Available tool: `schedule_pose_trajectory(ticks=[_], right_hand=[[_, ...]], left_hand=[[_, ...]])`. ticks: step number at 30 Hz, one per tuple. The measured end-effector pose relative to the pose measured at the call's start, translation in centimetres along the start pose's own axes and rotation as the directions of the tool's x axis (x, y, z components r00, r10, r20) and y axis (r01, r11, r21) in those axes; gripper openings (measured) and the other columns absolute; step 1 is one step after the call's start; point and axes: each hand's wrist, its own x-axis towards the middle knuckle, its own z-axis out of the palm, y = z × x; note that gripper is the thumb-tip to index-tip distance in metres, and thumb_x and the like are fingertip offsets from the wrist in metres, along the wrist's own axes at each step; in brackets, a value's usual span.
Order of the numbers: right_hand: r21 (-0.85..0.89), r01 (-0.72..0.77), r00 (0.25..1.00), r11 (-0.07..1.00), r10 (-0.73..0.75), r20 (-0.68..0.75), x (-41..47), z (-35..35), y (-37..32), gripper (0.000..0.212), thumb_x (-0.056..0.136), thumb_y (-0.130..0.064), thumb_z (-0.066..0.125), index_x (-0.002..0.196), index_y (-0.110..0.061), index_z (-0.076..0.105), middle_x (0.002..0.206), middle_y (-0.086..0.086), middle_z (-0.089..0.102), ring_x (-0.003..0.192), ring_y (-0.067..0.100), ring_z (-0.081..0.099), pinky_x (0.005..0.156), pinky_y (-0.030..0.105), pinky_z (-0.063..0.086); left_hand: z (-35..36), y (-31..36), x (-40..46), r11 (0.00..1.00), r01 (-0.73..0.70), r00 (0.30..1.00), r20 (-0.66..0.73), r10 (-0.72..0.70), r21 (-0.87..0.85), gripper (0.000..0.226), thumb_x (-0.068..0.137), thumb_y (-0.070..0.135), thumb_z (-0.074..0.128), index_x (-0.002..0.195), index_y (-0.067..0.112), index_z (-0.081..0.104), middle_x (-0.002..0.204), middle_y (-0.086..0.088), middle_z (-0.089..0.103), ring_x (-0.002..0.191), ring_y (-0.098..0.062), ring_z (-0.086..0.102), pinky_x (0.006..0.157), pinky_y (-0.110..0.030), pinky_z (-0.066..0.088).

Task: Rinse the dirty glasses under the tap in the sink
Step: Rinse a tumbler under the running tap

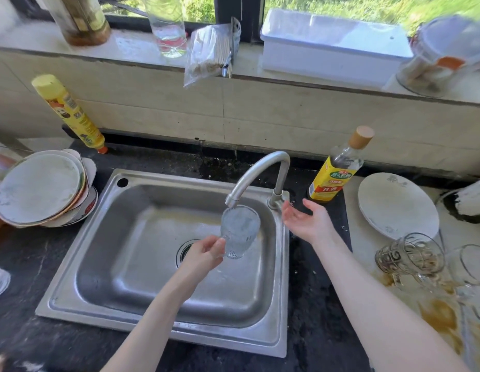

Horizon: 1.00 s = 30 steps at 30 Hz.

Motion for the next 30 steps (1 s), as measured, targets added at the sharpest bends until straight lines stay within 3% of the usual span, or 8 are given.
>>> schedule_pose_trajectory(ticks=[3, 6, 10, 13, 18, 23, 26, 30], right_hand=[[-0.395, 0.053, 0.994, 0.917, -0.087, -0.069, -0.3, -1.2, 2.0, 0.028, 0.097, -0.024, 0.044, 0.093, 0.001, 0.054, 0.096, 0.013, 0.056, 0.08, 0.022, 0.055, 0.068, 0.029, 0.046], [-0.583, -0.06, 0.997, 0.811, 0.014, -0.082, -1.0, -3.7, 5.5, 0.038, 0.098, -0.036, 0.043, 0.107, -0.001, 0.053, 0.109, 0.016, 0.055, 0.092, 0.027, 0.056, 0.077, 0.036, 0.048], [-0.55, -0.125, 0.979, 0.826, 0.194, 0.069, -1.4, -5.5, 9.4, 0.067, 0.088, -0.06, 0.044, 0.128, -0.008, 0.052, 0.13, 0.015, 0.056, 0.117, 0.027, 0.054, 0.098, 0.041, 0.044], [-0.443, -0.07, 0.982, 0.894, 0.14, 0.127, -1.7, -5.4, 11.0, 0.065, 0.087, -0.06, 0.043, 0.132, -0.015, 0.05, 0.126, 0.014, 0.06, 0.119, 0.027, 0.055, 0.106, 0.04, 0.036], [-0.374, -0.066, 0.984, 0.925, 0.123, 0.132, -2.4, -4.9, 11.4, 0.068, 0.081, -0.055, 0.05, 0.134, -0.013, 0.047, 0.128, 0.019, 0.057, 0.122, 0.031, 0.052, 0.111, 0.038, 0.031], [-0.328, 0.002, 0.993, 0.945, 0.036, 0.112, -2.5, -3.2, 10.5, 0.063, 0.076, -0.047, 0.061, 0.122, -0.004, 0.057, 0.121, 0.019, 0.062, 0.114, 0.031, 0.056, 0.096, 0.034, 0.045], [-0.236, 0.033, 0.993, 0.971, -0.006, 0.116, -2.7, -2.1, 10.0, 0.04, 0.079, -0.034, 0.066, 0.107, -0.006, 0.061, 0.11, 0.017, 0.065, 0.104, 0.03, 0.06, 0.094, 0.039, 0.046], [-0.532, 0.183, 0.978, 0.827, -0.099, 0.182, -3.2, -1.2, 9.0, 0.04, 0.076, -0.032, 0.07, 0.109, -0.013, 0.055, 0.115, 0.01, 0.062, 0.098, 0.021, 0.062, 0.083, 0.037, 0.051]], left_hand=[[-0.2, -0.2, -0.3, 0.99, 0.044, 0.999, 0.03, -0.04, -0.133, 0.022, 0.097, 0.014, 0.046, 0.082, 0.006, 0.06, 0.087, -0.009, 0.06, 0.084, -0.014, 0.059, 0.086, -0.022, 0.052], [-0.2, -0.2, -1.0, 0.935, 0.112, 0.993, 0.084, -0.088, -0.336, 0.028, 0.097, 0.013, 0.045, 0.076, 0.008, 0.061, 0.098, -0.013, 0.067, 0.094, -0.027, 0.064, 0.088, -0.035, 0.053], [0.2, 0.1, -1.8, 0.946, 0.1, 0.988, 0.14, -0.058, -0.31, 0.033, 0.096, 0.014, 0.045, 0.069, 0.013, 0.064, 0.097, -0.012, 0.071, 0.09, -0.023, 0.068, 0.086, -0.034, 0.054], [-0.1, 0.4, -2.0, 0.968, 0.084, 0.983, 0.181, -0.041, -0.238, 0.038, 0.097, 0.015, 0.044, 0.067, 0.015, 0.067, 0.093, -0.008, 0.073, 0.092, -0.019, 0.069, 0.088, -0.033, 0.052], [-0.8, 0.1, -1.6, 0.975, 0.119, 0.964, 0.257, -0.068, -0.187, 0.024, 0.098, 0.016, 0.042, 0.088, 0.004, 0.059, 0.105, -0.01, 0.069, 0.102, -0.017, 0.064, 0.091, -0.027, 0.051], [-1.5, 0.0, -1.7, 0.997, 0.053, 0.956, 0.285, -0.067, 0.058, 0.025, 0.098, 0.023, 0.045, 0.084, 0.014, 0.063, 0.109, 0.001, 0.066, 0.11, -0.009, 0.058, 0.094, -0.028, 0.048], [-1.7, 0.0, -1.9, 0.983, 0.06, 0.953, 0.284, -0.108, 0.173, 0.02, 0.095, 0.03, 0.052, 0.105, 0.02, 0.066, 0.112, 0.005, 0.065, 0.11, -0.009, 0.057, 0.092, -0.027, 0.05], [-2.0, 0.4, -1.7, 0.99, 0.115, 0.959, 0.251, -0.132, 0.081, 0.065, 0.077, 0.037, 0.071, 0.133, 0.022, 0.042, 0.117, -0.001, 0.062, 0.107, -0.013, 0.061, 0.088, -0.031, 0.052]])
